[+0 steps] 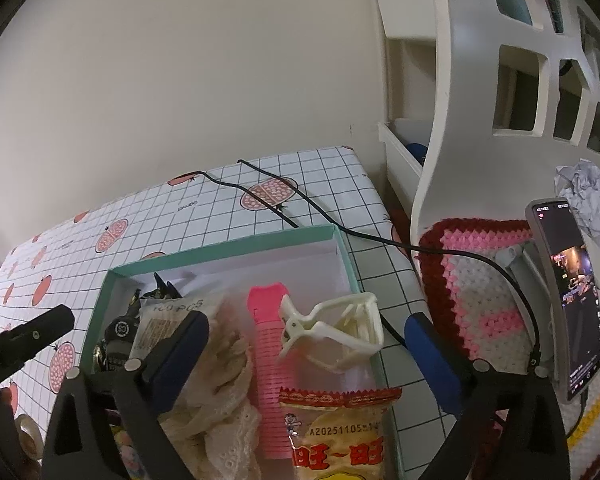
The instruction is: Organize objects
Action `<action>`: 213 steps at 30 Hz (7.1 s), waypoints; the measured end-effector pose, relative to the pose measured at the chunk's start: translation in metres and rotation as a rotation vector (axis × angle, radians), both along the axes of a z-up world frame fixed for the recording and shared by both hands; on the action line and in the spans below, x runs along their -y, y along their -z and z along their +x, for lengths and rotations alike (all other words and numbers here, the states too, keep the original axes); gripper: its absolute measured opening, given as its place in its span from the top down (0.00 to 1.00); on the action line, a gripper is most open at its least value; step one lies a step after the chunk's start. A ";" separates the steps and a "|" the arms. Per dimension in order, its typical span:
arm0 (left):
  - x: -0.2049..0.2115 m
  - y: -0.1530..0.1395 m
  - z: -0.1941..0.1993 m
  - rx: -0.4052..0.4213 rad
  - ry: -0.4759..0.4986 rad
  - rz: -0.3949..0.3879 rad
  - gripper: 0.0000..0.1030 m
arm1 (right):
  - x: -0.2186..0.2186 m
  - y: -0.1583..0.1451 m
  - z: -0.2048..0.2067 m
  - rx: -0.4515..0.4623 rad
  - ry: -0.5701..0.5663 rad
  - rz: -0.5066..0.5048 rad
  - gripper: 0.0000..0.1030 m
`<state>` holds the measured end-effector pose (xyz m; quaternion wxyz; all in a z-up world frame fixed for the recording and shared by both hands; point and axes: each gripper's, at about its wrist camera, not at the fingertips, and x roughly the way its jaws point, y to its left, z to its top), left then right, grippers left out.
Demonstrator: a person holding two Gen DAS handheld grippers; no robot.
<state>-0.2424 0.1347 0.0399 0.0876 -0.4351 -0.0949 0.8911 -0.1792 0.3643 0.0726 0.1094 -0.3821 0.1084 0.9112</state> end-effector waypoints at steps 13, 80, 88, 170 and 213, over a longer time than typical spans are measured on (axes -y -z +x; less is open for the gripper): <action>0.007 0.002 -0.001 -0.001 -0.030 -0.035 0.00 | 0.003 0.000 0.000 0.001 -0.001 0.004 0.00; 0.065 -0.048 0.112 -0.006 -0.038 -0.117 0.00 | 0.103 -0.072 0.098 0.006 -0.088 0.054 0.00; 0.079 -0.053 0.139 -0.018 -0.040 -0.102 0.00 | 0.110 -0.075 0.125 0.001 -0.079 0.055 0.00; 0.149 0.041 0.245 0.083 -0.025 -0.239 0.00 | 0.166 0.029 0.222 0.098 -0.076 0.040 0.00; 0.154 0.050 0.247 0.053 -0.043 -0.249 0.00 | 0.169 0.042 0.223 0.112 -0.063 0.108 0.00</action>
